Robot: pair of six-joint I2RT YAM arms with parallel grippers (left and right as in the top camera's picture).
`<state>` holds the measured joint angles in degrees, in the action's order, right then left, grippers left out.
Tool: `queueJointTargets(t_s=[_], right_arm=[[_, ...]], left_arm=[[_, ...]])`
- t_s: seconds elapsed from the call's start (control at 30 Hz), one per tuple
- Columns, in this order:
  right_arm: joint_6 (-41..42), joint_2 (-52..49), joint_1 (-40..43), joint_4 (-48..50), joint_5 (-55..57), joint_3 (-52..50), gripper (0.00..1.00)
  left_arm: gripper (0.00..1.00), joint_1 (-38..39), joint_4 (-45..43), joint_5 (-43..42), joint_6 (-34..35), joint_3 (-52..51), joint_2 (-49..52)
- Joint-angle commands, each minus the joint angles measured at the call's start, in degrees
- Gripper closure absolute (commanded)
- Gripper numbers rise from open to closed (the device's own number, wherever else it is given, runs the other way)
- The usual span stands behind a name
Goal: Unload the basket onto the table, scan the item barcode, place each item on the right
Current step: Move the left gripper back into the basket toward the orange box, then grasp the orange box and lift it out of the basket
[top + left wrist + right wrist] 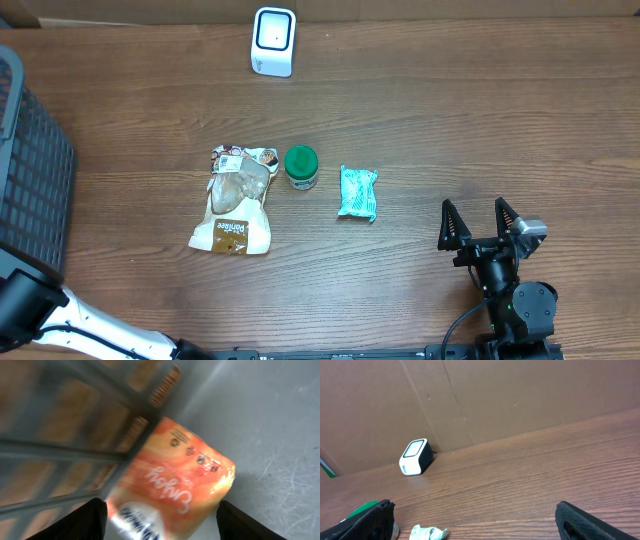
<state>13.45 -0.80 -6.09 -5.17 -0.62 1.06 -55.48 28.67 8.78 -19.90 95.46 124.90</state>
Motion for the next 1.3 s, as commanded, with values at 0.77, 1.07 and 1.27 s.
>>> queueJointTargets(t_s=[0.77,1.07,1.27], right_arm=[[-0.22,0.46,-0.33,0.35,0.44,-0.61,0.0],[-0.22,0.46,-0.33,0.35,0.44,-0.61,0.0],[-0.22,0.46,-0.33,0.35,0.44,-0.61,0.0]], left_arm=[[0.96,2.36,3.67,-6.21,6.73,-0.04,0.28],[0.96,5.14,1.51,-23.61,28.94,0.28,-18.56],[0.96,9.51,-0.9,-22.27,29.38,0.31,-32.89]])
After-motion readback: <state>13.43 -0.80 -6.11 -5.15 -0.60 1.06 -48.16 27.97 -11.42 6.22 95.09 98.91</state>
